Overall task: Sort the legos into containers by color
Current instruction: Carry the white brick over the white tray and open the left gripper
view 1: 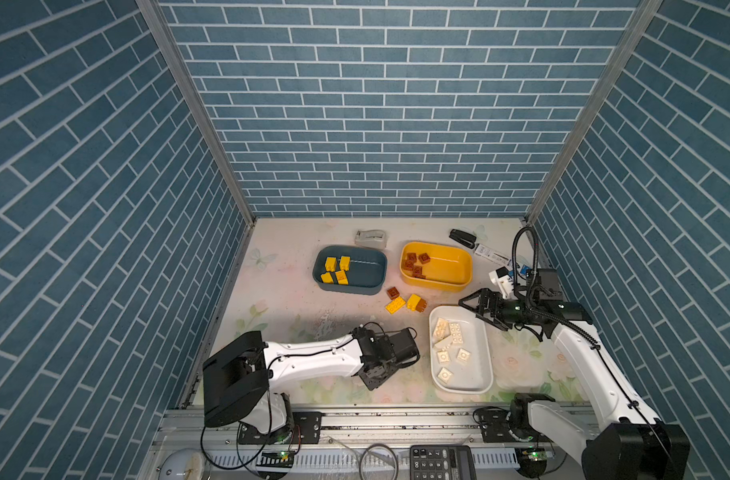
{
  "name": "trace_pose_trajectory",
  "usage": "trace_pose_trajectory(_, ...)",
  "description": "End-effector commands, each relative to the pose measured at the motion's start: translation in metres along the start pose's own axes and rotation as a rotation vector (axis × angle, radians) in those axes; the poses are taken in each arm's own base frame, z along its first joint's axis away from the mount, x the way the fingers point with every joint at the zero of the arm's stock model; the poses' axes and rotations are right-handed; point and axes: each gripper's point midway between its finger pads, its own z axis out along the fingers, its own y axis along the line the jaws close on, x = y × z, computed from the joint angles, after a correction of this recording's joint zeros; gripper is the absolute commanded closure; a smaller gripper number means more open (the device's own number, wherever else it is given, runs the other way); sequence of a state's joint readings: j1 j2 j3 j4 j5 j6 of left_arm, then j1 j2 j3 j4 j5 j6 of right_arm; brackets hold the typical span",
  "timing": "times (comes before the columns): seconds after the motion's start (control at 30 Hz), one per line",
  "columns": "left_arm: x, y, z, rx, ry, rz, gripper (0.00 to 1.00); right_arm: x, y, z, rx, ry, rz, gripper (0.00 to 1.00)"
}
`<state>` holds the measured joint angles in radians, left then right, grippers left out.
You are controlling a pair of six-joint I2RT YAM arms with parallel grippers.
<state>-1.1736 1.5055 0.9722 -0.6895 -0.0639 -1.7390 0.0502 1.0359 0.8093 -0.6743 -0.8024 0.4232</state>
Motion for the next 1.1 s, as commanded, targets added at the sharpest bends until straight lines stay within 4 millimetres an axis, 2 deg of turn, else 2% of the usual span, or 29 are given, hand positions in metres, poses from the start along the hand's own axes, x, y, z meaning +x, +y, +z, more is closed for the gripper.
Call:
trace_pose_trajectory(0.0,-0.012,-0.033,-0.022,0.075,-0.008,0.29,0.78,0.0,0.007,-0.008,0.022,0.005,0.007,0.02)
trace_pose_trajectory(0.1,-0.007,-0.066,-0.027,0.159,0.036,0.434,0.79,0.008,0.0,-0.017,0.103,0.021,0.017,0.02)
trace_pose_trajectory(0.27,0.02,-0.119,-0.032,0.297,0.127,0.681,0.79,0.015,-0.01,-0.029,0.21,0.03,0.049,0.02)
trace_pose_trajectory(0.33,0.03,-0.132,-0.032,0.321,0.158,0.767,0.79,0.016,-0.014,-0.034,0.255,0.023,0.053,0.02)
trace_pose_trajectory(0.6,0.071,-0.167,-0.011,0.412,0.269,1.016,0.79,0.02,-0.029,-0.044,0.361,0.025,0.054,0.02)
trace_pose_trajectory(0.83,0.079,-0.184,0.01,0.426,0.269,1.068,0.77,0.02,-0.035,-0.046,0.398,0.021,0.055,0.02)
trace_pose_trajectory(0.93,0.079,-0.185,0.017,0.421,0.268,1.075,0.71,0.017,-0.037,-0.048,0.413,0.016,0.047,0.02)
trace_pose_trajectory(1.07,0.076,-0.187,0.015,0.424,0.265,1.079,0.52,0.012,-0.037,-0.048,0.419,0.006,0.035,0.02)
